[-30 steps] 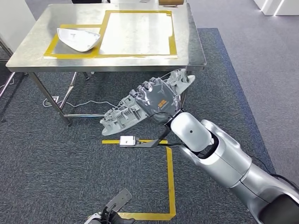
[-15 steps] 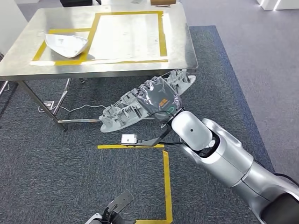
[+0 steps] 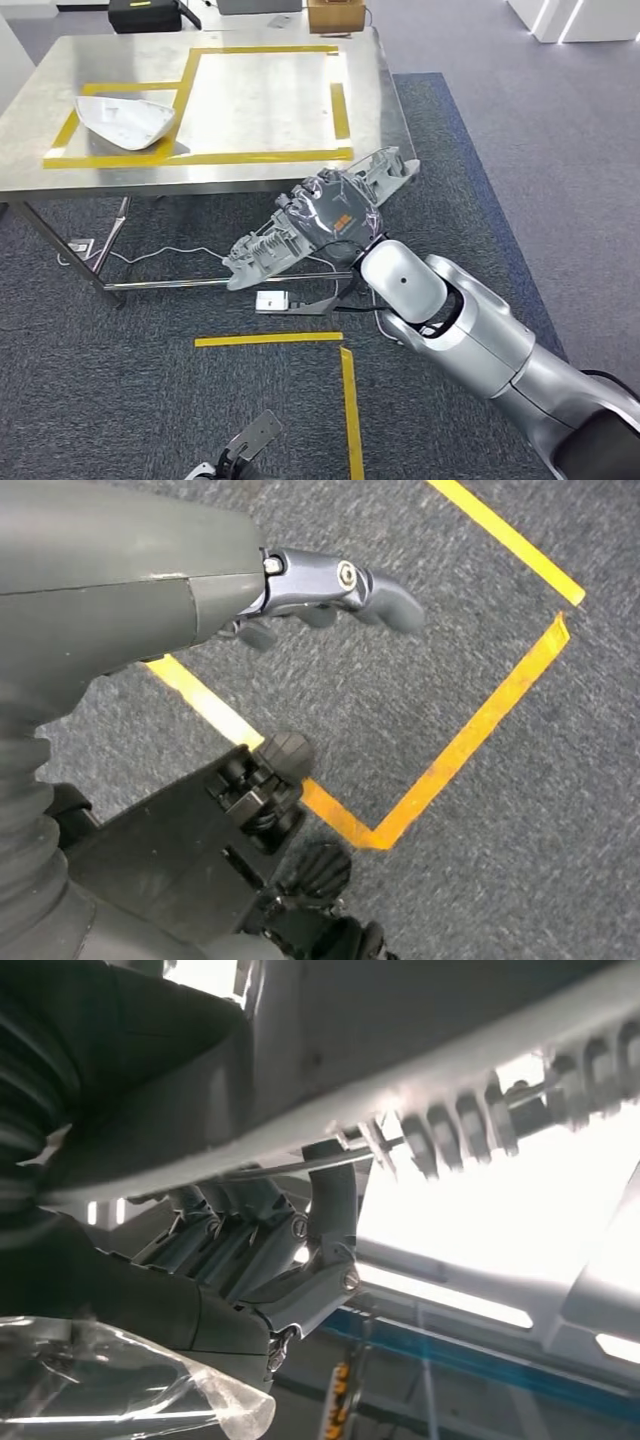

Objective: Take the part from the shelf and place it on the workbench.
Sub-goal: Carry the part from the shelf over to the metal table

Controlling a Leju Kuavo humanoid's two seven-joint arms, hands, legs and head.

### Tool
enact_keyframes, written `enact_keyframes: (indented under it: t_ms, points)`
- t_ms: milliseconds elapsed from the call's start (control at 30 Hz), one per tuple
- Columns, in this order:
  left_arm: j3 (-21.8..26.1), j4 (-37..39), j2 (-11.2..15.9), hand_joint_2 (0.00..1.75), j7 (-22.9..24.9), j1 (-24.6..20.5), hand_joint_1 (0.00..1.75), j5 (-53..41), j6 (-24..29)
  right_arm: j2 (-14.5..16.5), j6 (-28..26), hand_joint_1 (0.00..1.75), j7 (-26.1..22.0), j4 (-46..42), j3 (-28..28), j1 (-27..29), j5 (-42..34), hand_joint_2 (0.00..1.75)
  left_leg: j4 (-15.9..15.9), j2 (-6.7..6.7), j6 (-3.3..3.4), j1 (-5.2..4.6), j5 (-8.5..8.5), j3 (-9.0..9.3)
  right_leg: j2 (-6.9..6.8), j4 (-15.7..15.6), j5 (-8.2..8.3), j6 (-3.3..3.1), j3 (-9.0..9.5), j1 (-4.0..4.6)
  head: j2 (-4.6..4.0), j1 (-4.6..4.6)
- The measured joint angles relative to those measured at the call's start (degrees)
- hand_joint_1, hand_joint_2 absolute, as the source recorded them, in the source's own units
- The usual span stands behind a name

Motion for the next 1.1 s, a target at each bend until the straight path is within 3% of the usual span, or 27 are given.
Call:
enact_keyframes:
  t_ms: [67,133,200,233,267,300,400,433,467,600,733,1100]
  points:
    - [0.0,0.0,0.0,1.75,0.0,-0.2,0.00,0.0,0.1,0.0,0.0,1.75,0.0,0.0,0.0,-0.1,0.0,1.75,0.0,-0.15,1.04,-0.19,-0.14,0.90,-0.42,2.6,-0.27,0.49,-1.06,-0.16,0.00,0.21]
    - [0.0,0.0,-0.1,1.75,0.0,-0.3,0.00,0.1,0.2,0.0,0.0,1.75,0.0,0.0,0.0,-0.2,0.0,1.75,0.0,-0.21,1.80,-0.57,-0.50,1.46,-0.71,9.3,-1.70,0.39,-5.53,0.04,0.00,0.38]
    - [0.0,0.0,-0.1,1.75,0.0,-0.3,0.00,0.1,0.2,0.0,0.0,1.75,0.0,0.0,0.0,-0.2,0.0,1.75,0.0,-0.33,2.40,-1.15,-1.23,1.94,-0.75,15.6,-4.76,-0.01,-10.99,0.56,0.00,0.39]
    - [0.0,0.0,-0.1,1.75,0.0,-0.2,0.00,0.1,0.2,-0.1,0.0,1.75,0.0,0.0,0.0,-0.1,0.0,1.75,0.0,-0.44,2.64,-1.50,-1.68,2.37,-0.75,16.5,-5.96,-0.43,-12.71,0.90,0.00,0.40]
    - [0.0,0.0,-0.1,1.75,0.1,-0.1,0.00,0.1,0.3,-0.1,0.0,1.75,0.0,0.0,0.0,-0.1,0.0,1.75,0.0,-0.56,2.85,-1.87,-2.15,2.95,-0.74,15.5,-6.12,-1.02,-13.55,1.31,0.00,0.38]
    - [0.0,0.0,-0.1,1.75,0.1,-0.1,0.00,0.2,0.3,-0.1,0.0,1.75,0.0,0.1,0.0,0.0,0.0,1.75,0.0,-0.66,3.04,-2.29,-2.65,3.62,-0.71,12.9,-4.66,-1.91,-13.58,1.85,0.00,0.39]
    - [0.0,0.0,-0.4,1.75,0.5,-0.1,0.00,0.4,0.5,-0.2,0.0,1.75,0.1,0.3,0.1,0.0,0.3,1.75,0.0,-0.88,3.30,-3.13,-4.15,5.10,-0.15,2.2,5.75,-4.98,-11.60,3.91,0.01,0.23]
    - [0.0,0.0,-0.5,1.75,0.6,0.0,0.00,0.4,0.5,-0.2,0.0,1.75,0.1,0.3,0.1,0.0,0.3,1.75,0.0,-0.93,3.23,-3.25,-4.47,5.34,0.04,0.3,8.03,-5.47,-11.07,4.29,0.01,0.17]
    - [-0.1,0.0,-0.5,1.75,0.6,0.0,0.00,0.5,0.6,-0.2,0.0,1.75,0.2,0.3,0.1,-0.1,0.3,1.75,0.0,-0.98,3.10,-3.40,-4.54,5.53,0.21,-0.5,8.82,-5.57,-10.60,4.40,0.02,0.12]
    - [-0.1,0.0,-0.5,1.75,0.7,-0.3,0.00,0.6,0.6,-0.2,0.0,1.75,0.2,0.4,0.1,0.0,0.4,1.75,-0.3,-0.91,3.06,-3.38,-4.36,6.10,0.11,-1.0,9.17,-5.06,-9.49,4.32,0.02,0.08]
    - [-0.1,0.0,-0.3,1.75,0.8,-0.3,0.00,0.6,0.7,-0.2,0.0,1.75,0.3,0.5,0.1,0.0,0.7,1.75,-1.3,-0.91,3.09,-3.38,-5.53,6.63,0.16,-0.9,8.47,-5.20,-9.58,4.35,0.02,0.08]
    - [-0.3,0.0,-0.1,1.75,1.5,-0.2,0.00,0.6,1.4,-0.3,-0.1,1.75,1.0,1.0,0.1,0.4,1.0,1.75,-1.3,-0.91,3.11,-3.43,-5.49,6.66,0.15,-0.9,8.44,-5.25,-9.55,4.32,0.02,0.09]
